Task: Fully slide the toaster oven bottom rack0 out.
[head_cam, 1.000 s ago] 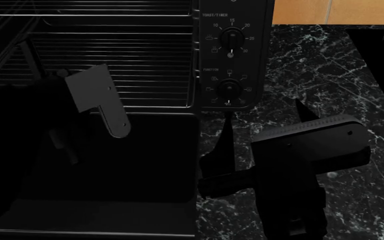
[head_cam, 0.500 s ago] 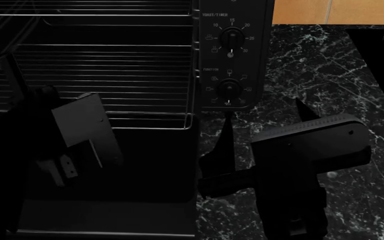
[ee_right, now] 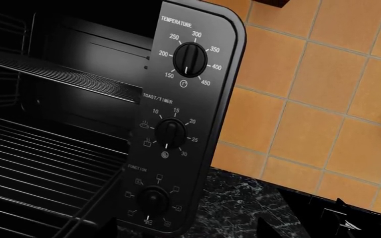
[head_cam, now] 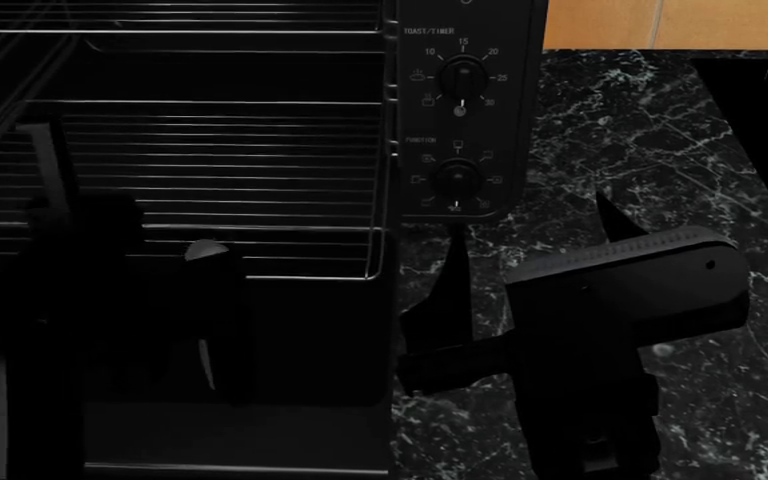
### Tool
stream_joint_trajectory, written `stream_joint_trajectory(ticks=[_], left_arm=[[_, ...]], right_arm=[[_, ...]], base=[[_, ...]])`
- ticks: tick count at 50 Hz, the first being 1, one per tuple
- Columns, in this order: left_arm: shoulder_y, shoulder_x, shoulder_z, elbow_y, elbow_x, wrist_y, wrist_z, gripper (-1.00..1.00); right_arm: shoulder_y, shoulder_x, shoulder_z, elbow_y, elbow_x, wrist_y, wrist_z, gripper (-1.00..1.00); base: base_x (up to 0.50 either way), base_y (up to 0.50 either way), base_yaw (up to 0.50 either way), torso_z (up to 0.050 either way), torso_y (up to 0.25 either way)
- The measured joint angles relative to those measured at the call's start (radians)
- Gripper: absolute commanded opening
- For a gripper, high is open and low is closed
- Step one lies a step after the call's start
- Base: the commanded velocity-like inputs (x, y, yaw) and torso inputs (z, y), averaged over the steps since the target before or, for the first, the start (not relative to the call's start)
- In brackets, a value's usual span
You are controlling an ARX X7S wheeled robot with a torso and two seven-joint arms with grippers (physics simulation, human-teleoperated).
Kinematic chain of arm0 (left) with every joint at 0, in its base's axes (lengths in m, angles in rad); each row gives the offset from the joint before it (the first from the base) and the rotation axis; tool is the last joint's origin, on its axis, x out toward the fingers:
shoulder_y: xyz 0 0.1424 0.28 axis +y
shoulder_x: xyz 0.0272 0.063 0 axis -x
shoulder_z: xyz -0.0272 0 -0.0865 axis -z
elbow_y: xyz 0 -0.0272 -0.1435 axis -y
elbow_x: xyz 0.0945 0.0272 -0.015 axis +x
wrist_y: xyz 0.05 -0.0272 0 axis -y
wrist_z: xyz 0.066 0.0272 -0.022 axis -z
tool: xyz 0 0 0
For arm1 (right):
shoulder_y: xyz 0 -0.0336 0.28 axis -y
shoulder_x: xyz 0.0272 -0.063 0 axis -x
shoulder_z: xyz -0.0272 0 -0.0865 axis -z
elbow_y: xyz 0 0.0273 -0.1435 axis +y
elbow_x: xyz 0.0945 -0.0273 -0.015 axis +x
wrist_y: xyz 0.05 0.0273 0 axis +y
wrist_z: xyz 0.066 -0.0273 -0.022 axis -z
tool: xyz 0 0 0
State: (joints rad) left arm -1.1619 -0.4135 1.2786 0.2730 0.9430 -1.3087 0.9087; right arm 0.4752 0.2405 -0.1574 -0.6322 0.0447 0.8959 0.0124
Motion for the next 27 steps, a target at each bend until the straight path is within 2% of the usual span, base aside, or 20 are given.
stream_joint_trajectory(ticks=[4, 14, 15, 27], left_arm=[[0.019, 0.031, 0.018, -0.049, 0.186, 0.048, 0.122, -1.00], [0.040, 0.058, 0.006, -0.071, 0.285, 0.012, 0.184, -1.00], [0.043, 0.060, 0.005, -0.073, 0.299, 0.016, 0.193, 1.00], [0.069, 0.079, -0.024, -0.089, 0.387, 0.025, 0.248, 1.00]], right_arm=[[0.000, 0.000, -0.001, -0.004, 0.002, 0.002, 0.001, 1.00], [-0.002, 0.002, -0.002, -0.011, 0.006, 0.004, 0.004, 1.00], [-0.002, 0.003, -0.002, -0.011, 0.006, 0.004, 0.004, 1.00], [-0.002, 0.006, 0.000, -0.020, 0.012, 0.010, 0.007, 1.00]], base=[[-0.04, 0.02, 0.03, -0.003, 0.008], [-0.04, 0.02, 0.03, -0.006, 0.004], [-0.05, 0.02, 0.03, 0.000, 0.011], [-0.05, 0.02, 0.03, -0.008, 0.002]])
